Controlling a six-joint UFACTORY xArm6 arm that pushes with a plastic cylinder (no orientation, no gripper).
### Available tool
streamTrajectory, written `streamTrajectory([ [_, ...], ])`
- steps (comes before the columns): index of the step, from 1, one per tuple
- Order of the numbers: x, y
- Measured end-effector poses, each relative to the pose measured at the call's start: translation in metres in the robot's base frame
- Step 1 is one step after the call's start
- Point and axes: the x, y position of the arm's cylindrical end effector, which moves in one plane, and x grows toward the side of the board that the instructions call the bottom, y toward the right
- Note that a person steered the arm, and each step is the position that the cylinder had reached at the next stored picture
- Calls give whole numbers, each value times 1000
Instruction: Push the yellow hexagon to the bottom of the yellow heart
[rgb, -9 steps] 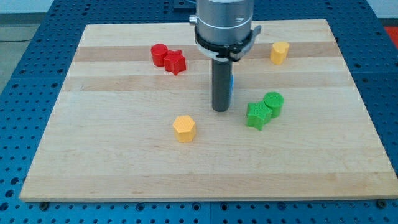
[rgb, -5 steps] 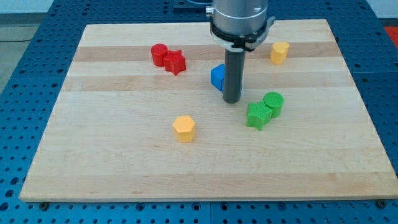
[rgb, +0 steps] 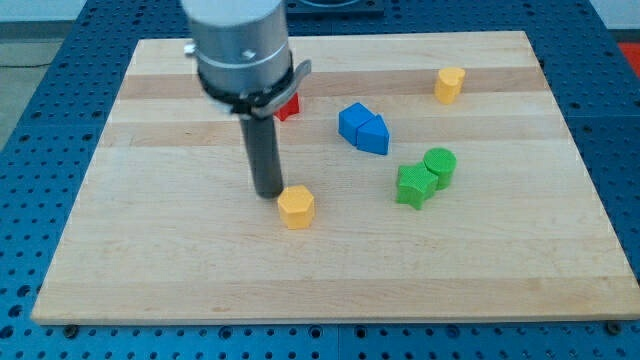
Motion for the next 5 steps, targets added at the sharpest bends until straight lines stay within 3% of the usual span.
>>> streamTrajectory([
  [1,37,-1],
  [2,44,14],
  [5,9,17],
])
